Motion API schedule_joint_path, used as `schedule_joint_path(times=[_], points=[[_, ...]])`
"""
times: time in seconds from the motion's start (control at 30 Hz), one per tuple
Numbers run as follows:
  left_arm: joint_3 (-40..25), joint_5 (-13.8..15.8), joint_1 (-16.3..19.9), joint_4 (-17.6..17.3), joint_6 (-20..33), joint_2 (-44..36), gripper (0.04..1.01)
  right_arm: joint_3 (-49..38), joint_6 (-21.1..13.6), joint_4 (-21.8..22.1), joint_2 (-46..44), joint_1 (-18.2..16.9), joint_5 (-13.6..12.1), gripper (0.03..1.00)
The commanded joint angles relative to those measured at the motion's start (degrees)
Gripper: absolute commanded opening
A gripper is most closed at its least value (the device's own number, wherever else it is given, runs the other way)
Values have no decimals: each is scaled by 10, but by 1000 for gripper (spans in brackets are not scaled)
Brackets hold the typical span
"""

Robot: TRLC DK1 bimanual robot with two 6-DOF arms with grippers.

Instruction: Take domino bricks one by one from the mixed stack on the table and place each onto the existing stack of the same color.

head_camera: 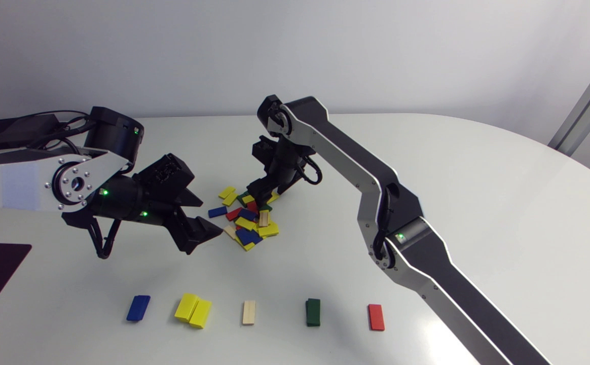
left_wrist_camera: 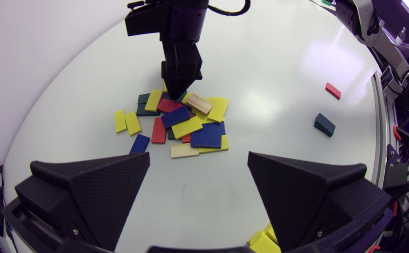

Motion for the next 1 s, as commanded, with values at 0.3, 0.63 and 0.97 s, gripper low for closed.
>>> schedule_joint_path(times=[0.3, 0.63, 0.97], points=[[-11, 1, 2, 3, 0, -9, 990, 31, 20, -18, 12, 1, 7, 638], [-15, 1, 4, 3, 3, -8, 990, 28, 22, -11, 14, 4, 11, 413], [-15, 1, 3, 3, 4, -8, 990, 28, 25, -8, 3, 6, 22, 411]])
